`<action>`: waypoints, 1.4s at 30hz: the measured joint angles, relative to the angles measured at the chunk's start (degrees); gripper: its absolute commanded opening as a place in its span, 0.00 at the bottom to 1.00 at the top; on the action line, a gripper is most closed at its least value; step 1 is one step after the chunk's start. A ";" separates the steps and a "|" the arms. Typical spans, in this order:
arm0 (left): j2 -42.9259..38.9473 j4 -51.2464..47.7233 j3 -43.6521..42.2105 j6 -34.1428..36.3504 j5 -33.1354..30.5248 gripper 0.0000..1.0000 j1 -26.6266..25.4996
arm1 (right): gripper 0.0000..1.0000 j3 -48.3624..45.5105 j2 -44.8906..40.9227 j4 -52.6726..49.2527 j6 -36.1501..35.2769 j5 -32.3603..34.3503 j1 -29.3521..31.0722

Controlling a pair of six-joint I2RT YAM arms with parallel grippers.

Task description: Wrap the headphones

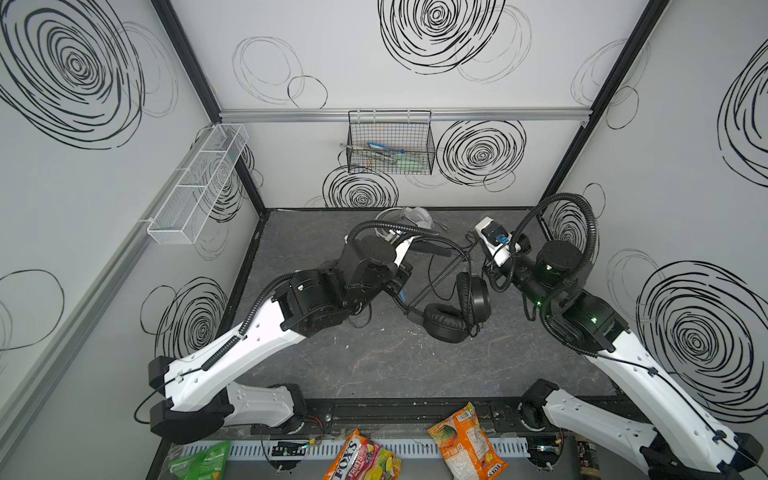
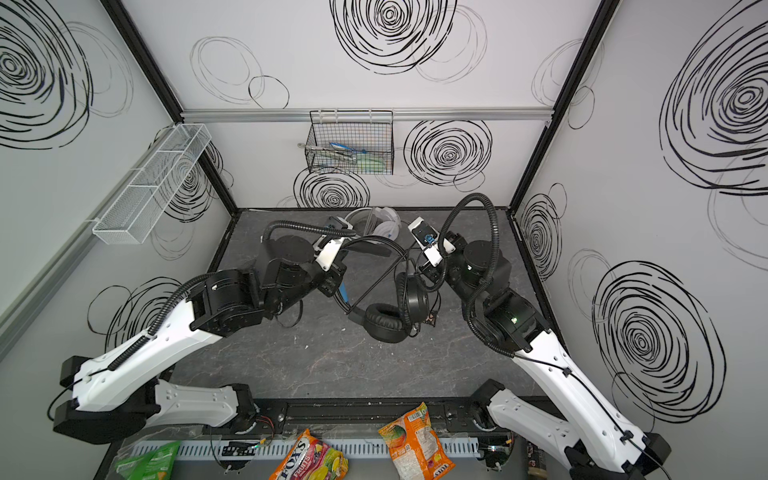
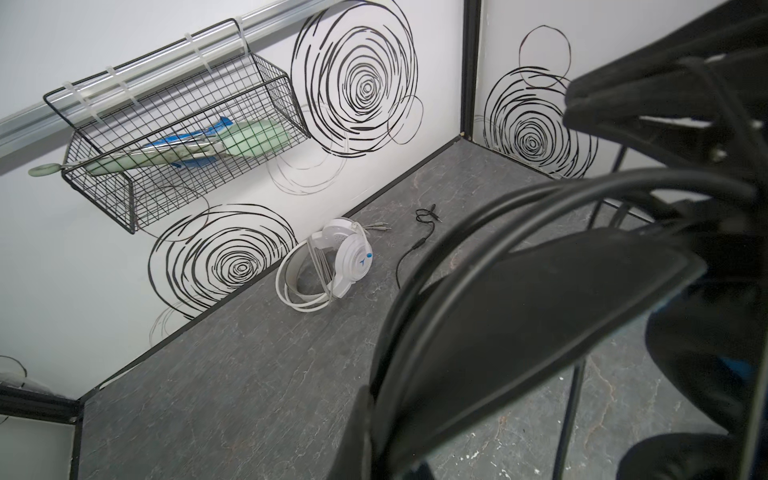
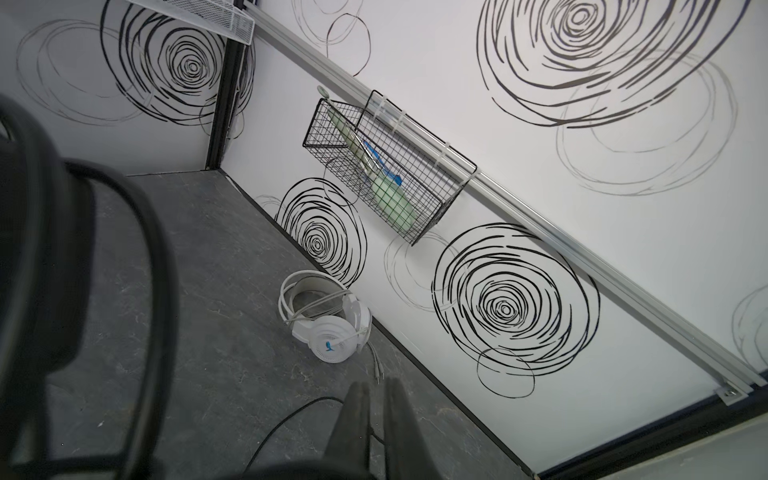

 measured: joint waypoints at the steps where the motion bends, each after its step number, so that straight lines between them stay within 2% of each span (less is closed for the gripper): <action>1: -0.02 -0.61 0.37 -0.07 0.44 0.00 -0.09 | 0.19 -0.24 -0.17 0.42 0.63 0.02 -0.57; 3: -0.04 -0.92 0.85 -0.31 1.31 0.00 -0.26 | 0.25 -1.03 -0.83 1.29 1.84 -0.13 -1.40; 7: -0.04 -1.49 2.78 -1.33 3.19 0.00 -0.35 | 0.28 -2.86 -2.29 2.93 3.82 -1.51 -2.54; 12: 0.07 -1.70 6.95 -2.49 5.05 0.00 -0.35 | 0.27 -5.11 -3.02 5.18 6.69 -4.00 -4.22; 18: 0.92 -2.12 13.42 -3.13 6.34 0.00 -0.35 | 0.19 -8.09 -3.02 7.93 11.37 -7.61 -6.27; 24: 1.79 -2.10 17.75 -4.37 7.93 0.00 -0.35 | 0.19 -10.25 -3.04 11.32 15.89 -11.34 -7.34; 31: 1.95 1.14 18.32 -7.19 11.26 0.00 -0.17 | 0.16 -13.33 -3.02 14.05 20.20 -14.99 -7.74; 42: 1.97 8.92 17.31 -12.48 17.46 0.00 2.97 | 0.21 -17.29 -3.06 18.58 24.17 -19.71 -7.80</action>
